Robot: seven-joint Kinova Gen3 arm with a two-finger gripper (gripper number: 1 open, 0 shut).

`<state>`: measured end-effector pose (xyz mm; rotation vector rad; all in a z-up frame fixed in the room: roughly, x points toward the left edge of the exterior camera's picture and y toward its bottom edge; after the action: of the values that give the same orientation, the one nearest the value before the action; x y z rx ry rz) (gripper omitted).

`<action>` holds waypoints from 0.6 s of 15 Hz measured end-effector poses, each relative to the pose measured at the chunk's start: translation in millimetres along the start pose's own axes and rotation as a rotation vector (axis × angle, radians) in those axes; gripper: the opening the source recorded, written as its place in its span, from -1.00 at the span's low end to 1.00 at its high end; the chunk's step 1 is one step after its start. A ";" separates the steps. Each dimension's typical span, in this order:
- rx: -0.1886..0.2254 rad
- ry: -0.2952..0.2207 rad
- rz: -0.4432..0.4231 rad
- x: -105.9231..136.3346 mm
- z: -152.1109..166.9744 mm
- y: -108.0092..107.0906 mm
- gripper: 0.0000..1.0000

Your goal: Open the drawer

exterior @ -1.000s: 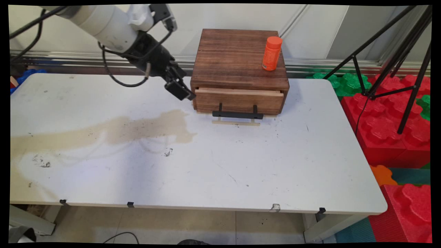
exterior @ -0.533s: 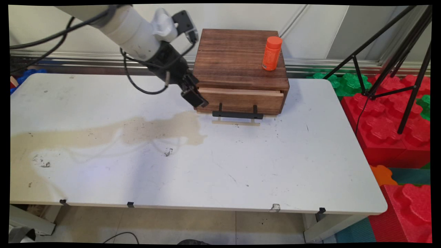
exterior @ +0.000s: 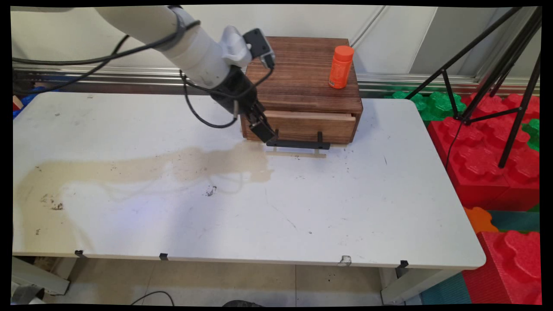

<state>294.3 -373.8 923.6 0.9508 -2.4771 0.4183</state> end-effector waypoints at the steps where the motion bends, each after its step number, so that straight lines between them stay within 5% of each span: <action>1: 0.000 -0.001 0.002 3.3 6.3 0.9 1.00; 9: 0.007 -0.019 0.016 21.5 45.5 2.4 1.00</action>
<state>264.8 -403.4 895.5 0.9431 -2.5033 0.4251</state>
